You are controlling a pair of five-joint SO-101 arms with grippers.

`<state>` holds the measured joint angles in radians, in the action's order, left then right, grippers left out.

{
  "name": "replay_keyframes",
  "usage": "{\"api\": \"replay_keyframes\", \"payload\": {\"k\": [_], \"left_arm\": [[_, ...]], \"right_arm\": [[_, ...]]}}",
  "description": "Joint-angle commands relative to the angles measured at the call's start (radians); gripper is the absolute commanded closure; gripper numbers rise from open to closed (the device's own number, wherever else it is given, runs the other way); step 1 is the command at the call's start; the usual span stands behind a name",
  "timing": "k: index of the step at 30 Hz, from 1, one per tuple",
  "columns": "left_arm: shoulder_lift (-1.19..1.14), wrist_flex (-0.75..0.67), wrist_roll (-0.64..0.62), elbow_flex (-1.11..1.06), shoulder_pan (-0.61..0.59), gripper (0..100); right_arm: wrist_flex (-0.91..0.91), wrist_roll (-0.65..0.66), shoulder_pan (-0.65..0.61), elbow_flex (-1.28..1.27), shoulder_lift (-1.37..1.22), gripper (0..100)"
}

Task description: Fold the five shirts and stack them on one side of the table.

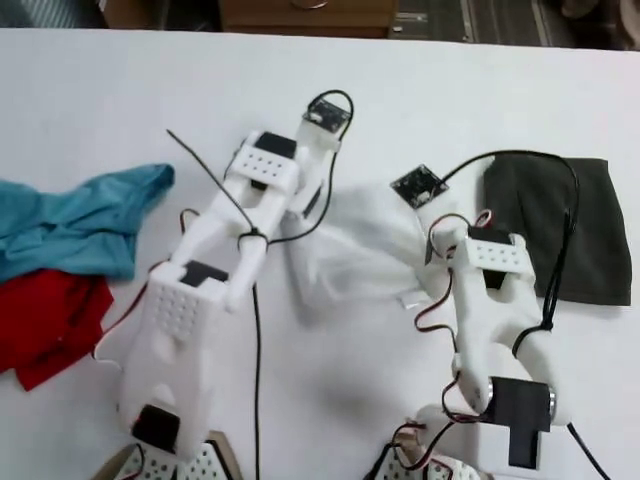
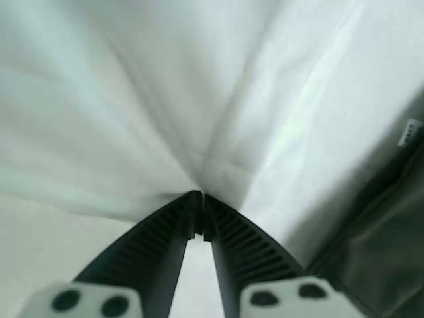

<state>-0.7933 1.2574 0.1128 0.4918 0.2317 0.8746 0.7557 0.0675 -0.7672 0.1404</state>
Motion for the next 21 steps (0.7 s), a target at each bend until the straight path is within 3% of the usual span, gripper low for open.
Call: {"api": "replay_keyframes", "payload": {"k": [1, 7, 14, 18, 21], "left_arm": [[-0.003, 0.012, 0.002, 0.045, 0.000, 98], [0.003, 0.132, 0.003, 0.209, -0.002, 98], [0.003, 0.361, 0.003, 0.550, -0.031, 97], [-0.008, 0.488, 0.028, 0.693, -0.081, 97], [0.002, 0.531, 0.035, 0.667, -0.087, 97]], "right_arm": [[0.004, 0.006, 0.021, 0.068, 0.007, 97.8], [0.099, -0.002, 0.044, 0.169, 0.007, 97.8], [0.268, -0.002, 0.042, 0.324, 0.005, 97.3], [0.341, -0.002, 0.042, 0.433, -0.002, 87.7], [0.389, 0.005, 0.042, 0.443, -0.002, 80.3]]}}
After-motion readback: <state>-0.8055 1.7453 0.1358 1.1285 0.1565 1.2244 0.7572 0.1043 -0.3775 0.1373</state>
